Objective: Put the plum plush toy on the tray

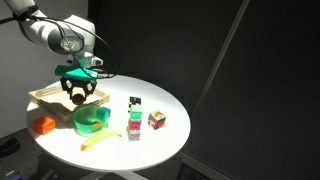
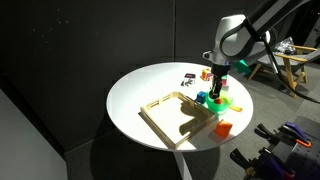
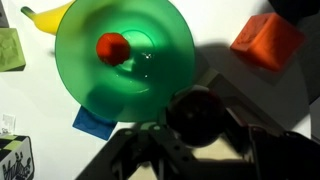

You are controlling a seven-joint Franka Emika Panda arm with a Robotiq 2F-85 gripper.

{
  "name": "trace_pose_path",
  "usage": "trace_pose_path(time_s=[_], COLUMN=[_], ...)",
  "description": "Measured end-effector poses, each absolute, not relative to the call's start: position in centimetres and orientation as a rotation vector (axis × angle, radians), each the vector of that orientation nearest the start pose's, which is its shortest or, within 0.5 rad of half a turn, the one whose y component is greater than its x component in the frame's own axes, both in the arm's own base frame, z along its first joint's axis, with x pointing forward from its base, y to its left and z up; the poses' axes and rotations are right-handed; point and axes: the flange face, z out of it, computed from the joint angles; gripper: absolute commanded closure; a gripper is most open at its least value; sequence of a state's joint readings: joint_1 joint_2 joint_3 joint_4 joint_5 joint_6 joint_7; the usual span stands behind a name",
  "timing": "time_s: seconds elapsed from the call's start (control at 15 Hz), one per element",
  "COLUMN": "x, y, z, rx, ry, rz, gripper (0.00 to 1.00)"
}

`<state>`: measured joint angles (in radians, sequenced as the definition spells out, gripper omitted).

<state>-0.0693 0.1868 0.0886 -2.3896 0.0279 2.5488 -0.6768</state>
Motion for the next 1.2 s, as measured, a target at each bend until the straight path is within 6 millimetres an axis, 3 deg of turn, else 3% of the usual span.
trace_pose_path(time_s=[1.2], x=[53.0], y=[8.4], z=[22.6], rx=[-2.841], ry=[-1.266], rz=[0.014], gripper=[0.66])
